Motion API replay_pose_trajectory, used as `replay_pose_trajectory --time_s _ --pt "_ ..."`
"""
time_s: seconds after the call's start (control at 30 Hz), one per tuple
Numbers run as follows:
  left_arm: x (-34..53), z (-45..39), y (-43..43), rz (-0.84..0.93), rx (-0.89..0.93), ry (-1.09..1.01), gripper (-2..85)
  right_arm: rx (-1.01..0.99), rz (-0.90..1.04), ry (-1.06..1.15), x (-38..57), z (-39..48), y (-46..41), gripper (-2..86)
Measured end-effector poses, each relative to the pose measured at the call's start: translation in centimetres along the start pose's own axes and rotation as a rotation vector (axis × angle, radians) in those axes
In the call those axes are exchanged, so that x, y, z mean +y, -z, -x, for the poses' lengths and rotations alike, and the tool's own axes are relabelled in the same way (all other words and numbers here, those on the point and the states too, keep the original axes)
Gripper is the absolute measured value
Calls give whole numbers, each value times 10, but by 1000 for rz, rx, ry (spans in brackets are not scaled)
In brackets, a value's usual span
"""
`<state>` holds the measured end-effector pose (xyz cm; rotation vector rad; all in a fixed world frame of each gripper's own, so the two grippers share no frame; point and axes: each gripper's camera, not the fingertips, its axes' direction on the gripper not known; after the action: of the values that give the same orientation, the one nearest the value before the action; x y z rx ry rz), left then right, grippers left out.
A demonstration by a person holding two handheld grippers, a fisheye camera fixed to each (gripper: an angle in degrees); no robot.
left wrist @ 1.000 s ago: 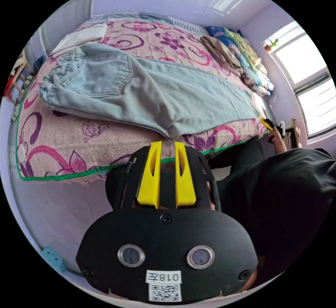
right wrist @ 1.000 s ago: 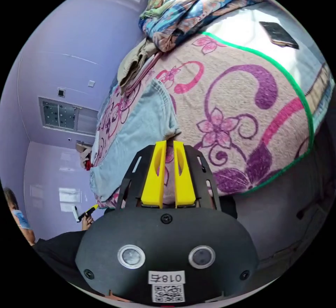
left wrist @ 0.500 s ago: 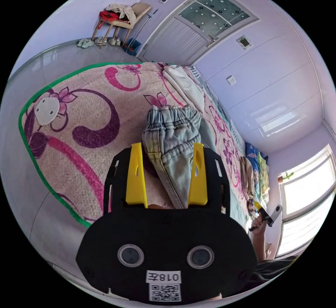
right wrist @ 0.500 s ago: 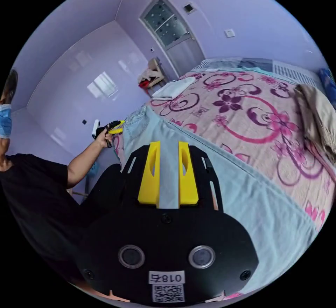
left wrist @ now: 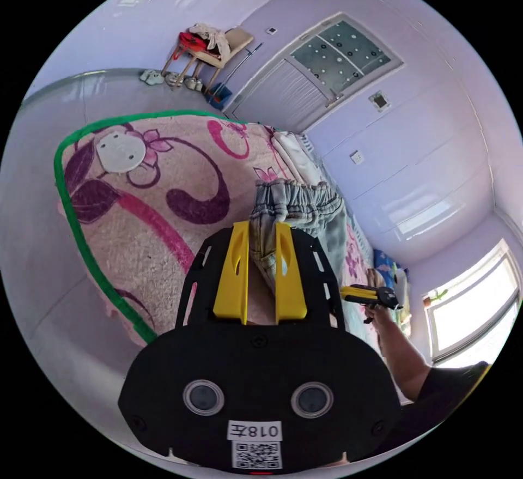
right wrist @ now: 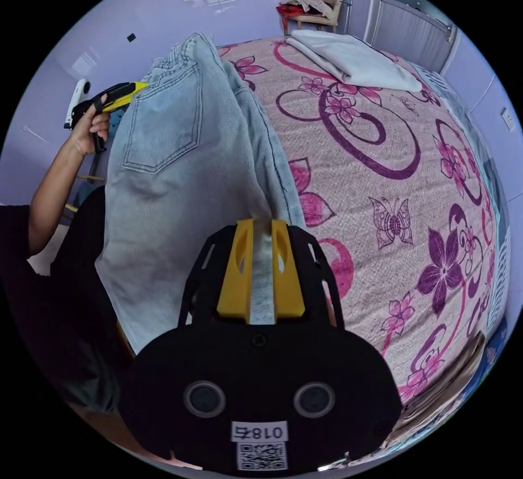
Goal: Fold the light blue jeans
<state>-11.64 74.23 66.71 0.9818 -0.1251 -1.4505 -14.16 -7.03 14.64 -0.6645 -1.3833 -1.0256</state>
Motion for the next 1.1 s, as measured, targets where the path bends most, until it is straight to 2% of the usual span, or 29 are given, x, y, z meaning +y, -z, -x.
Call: replay_pose_trajectory --time_s 0.07,0.17,0.23,0.37,0.57,0.67,0.7,0.73,0.8,0.9,0.97,1.03,1.1 --pt "6 17 1 -8 69 26 66 3 9 25 -3 5 1 20" --pt "8 10 4 1 38 -38 64 71 32 80 -9 21 5 9" --pt "9 4 10 -21 51 -67 64 210 5 90 -12 36 15 5" --pt "15 -13 11 -15 -76 -152 62 378 -50 78 -10 51 26 6" --pt "28 0 13 -47 39 -48 62 312 39 -74 -15 33 -30 40" --pt "37 -3 42 -130 27 -61 64 290 -136 -224 1 34 -1 70" --pt "38 -4 48 -149 30 -66 69 257 -272 -296 11 35 14 70" --pt "38 -9 53 -162 41 -79 80 168 -394 -319 16 39 24 67" --pt "32 -23 44 -106 41 -110 103 80 -450 -290 6 50 23 59" --pt "21 -56 13 21 -51 -165 139 71 -413 -283 -28 64 0 43" --pt "16 -82 -13 99 -246 -213 142 34 -349 -308 -49 63 -20 31" --pt "15 -94 -20 91 -334 -231 138 13 -153 -337 -78 56 -55 23" --pt "12 -101 -22 103 -354 -210 134 57 -106 -352 -84 53 -62 17"
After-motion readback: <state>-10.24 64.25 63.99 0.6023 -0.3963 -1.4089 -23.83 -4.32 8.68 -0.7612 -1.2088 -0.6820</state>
